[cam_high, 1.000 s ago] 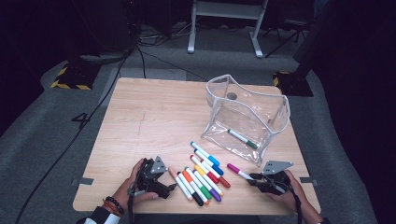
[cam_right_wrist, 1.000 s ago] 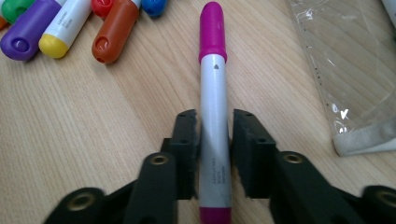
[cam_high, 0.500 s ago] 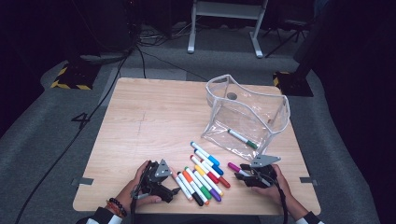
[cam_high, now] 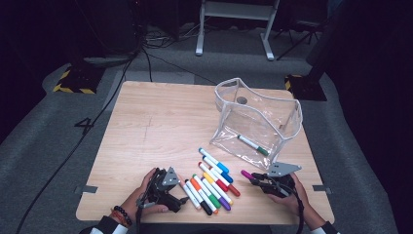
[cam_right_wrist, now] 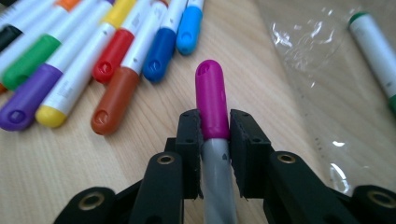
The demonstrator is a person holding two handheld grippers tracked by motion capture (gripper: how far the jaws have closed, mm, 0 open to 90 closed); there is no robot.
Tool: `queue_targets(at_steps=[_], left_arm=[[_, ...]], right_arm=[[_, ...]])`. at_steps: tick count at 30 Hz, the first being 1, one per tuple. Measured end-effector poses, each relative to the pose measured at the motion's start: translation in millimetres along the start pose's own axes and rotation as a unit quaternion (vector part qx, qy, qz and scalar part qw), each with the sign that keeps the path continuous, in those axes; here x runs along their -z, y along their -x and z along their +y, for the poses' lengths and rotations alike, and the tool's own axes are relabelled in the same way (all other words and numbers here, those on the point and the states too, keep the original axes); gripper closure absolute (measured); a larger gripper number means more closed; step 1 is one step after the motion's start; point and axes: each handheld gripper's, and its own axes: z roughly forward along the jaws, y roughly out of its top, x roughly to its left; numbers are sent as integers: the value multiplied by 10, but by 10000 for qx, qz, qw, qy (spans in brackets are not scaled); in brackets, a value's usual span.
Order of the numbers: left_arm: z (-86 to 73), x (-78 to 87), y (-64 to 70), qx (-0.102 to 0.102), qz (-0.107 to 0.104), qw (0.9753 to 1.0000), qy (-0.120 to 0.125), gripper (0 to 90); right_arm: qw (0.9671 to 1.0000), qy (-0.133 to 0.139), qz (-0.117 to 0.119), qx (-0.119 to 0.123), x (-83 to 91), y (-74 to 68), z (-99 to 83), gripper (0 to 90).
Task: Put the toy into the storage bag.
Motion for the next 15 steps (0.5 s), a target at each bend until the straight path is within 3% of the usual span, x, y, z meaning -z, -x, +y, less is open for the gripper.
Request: queue_targets(at_steps=[6,10,15], left_arm=[[-33,30,-37,7,10,10000,0,5],[-39,38,-53,17,38,10000,-7,4],[-42,38,-52,34,42,10000,1,5]], right_arm=[[9993,356,-98,112,237,-36,121,746],[9972,655,-223,278,486,-85,365,746],[9951,904,-211,352,662,-74,626,746]])
